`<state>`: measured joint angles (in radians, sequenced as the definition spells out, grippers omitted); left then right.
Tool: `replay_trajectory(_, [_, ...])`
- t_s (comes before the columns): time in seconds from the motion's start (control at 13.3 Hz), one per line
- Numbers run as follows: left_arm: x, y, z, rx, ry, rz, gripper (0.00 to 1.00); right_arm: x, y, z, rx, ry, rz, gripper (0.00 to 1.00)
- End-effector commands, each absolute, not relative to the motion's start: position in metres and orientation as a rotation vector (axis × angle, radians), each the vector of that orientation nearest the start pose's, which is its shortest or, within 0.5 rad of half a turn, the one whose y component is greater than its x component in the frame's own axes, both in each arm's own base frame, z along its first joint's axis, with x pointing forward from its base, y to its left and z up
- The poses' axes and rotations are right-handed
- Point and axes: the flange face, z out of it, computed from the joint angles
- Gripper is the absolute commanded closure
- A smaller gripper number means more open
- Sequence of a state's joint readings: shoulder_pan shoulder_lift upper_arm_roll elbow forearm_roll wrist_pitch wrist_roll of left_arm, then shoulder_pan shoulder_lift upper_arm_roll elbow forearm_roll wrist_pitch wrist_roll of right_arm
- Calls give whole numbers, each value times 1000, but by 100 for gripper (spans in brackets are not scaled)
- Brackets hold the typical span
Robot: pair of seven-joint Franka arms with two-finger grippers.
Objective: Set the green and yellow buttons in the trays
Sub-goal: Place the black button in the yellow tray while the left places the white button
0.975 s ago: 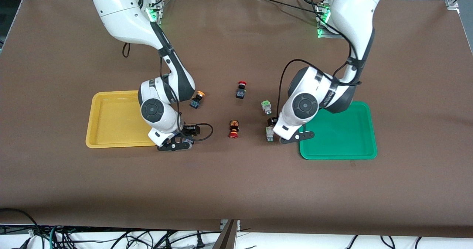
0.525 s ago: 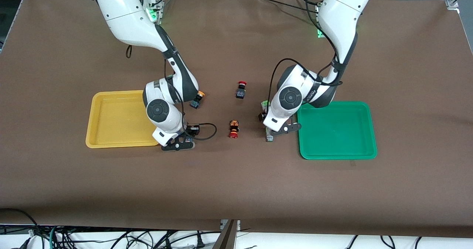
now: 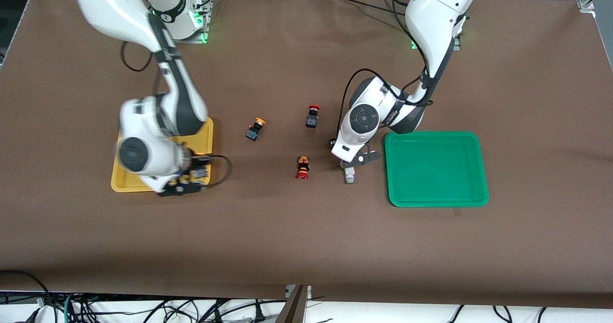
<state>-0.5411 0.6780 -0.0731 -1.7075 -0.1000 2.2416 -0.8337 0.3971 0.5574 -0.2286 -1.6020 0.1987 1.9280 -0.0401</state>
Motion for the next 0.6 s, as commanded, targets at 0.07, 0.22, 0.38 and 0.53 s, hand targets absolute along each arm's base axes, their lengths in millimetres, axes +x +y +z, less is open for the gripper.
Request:
replay_trajectory(0.07, [536,-372,197,-3098,-501,309,100,590,67,247,-3079,-246,318,94])
replay_trajectory(0.22, [542,-367,206,-3108,-493,288,100,555,49,204,-3108,-211,230,93])
replay_trajectory(0.38, [565,-331,233,-3121,-395,314,100,555,49,209,-3105,-197,219,40])
replay_trajectory(0.53, [589,-270,260,-3150,-197,378,100,576,62,248,-3071,-161,297,13])
